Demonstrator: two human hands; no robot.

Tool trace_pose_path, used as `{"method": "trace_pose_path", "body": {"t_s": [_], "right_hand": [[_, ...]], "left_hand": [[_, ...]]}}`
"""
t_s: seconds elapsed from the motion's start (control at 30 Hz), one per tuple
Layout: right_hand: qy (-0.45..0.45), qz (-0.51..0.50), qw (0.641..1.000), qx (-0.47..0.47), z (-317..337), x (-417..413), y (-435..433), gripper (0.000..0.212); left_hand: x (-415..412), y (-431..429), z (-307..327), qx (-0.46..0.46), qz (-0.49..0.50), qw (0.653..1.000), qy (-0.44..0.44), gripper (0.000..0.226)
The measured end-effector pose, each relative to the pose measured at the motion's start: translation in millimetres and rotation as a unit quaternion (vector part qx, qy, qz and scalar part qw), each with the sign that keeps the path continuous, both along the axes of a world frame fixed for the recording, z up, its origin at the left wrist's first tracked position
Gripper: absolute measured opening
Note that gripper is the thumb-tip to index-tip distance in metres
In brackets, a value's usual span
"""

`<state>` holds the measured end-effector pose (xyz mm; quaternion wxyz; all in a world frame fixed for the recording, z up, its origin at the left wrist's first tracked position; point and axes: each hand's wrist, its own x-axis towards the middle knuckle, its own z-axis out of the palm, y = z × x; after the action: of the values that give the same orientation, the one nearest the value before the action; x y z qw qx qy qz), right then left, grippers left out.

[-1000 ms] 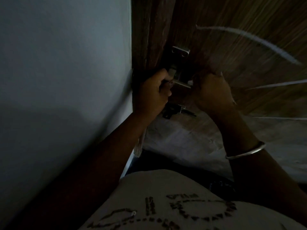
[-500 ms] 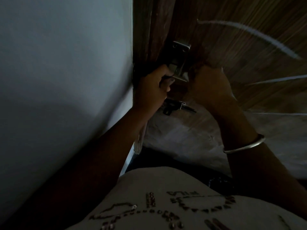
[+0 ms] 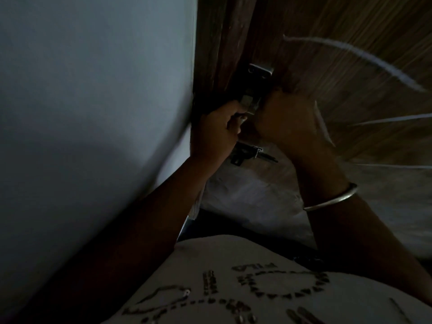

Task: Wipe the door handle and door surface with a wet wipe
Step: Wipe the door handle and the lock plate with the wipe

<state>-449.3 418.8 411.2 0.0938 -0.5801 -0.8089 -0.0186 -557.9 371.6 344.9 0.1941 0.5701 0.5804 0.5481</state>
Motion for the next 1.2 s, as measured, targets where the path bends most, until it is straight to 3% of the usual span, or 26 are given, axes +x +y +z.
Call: {"method": "trace_pose_path", "body": {"t_s": [0.17,0.37,0.5,0.8,0.97,1.07,1.2], "right_hand": [[0.206,-0.005,0.978,-0.005,-6.7,-6.0,-6.7,0.033],[0.313,0.059,0.945,-0.072,-4.9,4.2,-12.1,0.03],[0.32,0.062,0.939,-0.11,-4.8,11.1,-10.9,0.032],[0.199,0.084,0.974,-0.061,6.1,17.6,-7.6,0.018],[0.265,0.064,0.958,-0.089,10.7,12.7,-7.8,0.004],[0.33,0.056,0.936,-0.106,8.4,5.1,-5.9,0.007],[0.314,0.034,0.945,-0.086,4.8,2.3,1.0,0.014]], "left_hand": [[0.9,0.9,-1.9,0.019,0.011,0.999,0.049,0.018],[-0.3,2.7,-5.9,0.014,0.017,0.997,0.07,0.024],[1.4,2.7,-7.2,0.013,0.028,0.997,0.073,0.021],[-4.2,-2.2,-5.7,0.007,0.007,0.995,0.096,0.021],[-2.7,-1.9,-1.8,-0.017,-0.008,0.998,0.054,0.017],[-3.6,-1.0,1.2,-0.025,-0.017,0.999,0.038,0.014],[-2.6,-3.7,2.4,-0.03,-0.034,0.999,0.024,0.018]]}}
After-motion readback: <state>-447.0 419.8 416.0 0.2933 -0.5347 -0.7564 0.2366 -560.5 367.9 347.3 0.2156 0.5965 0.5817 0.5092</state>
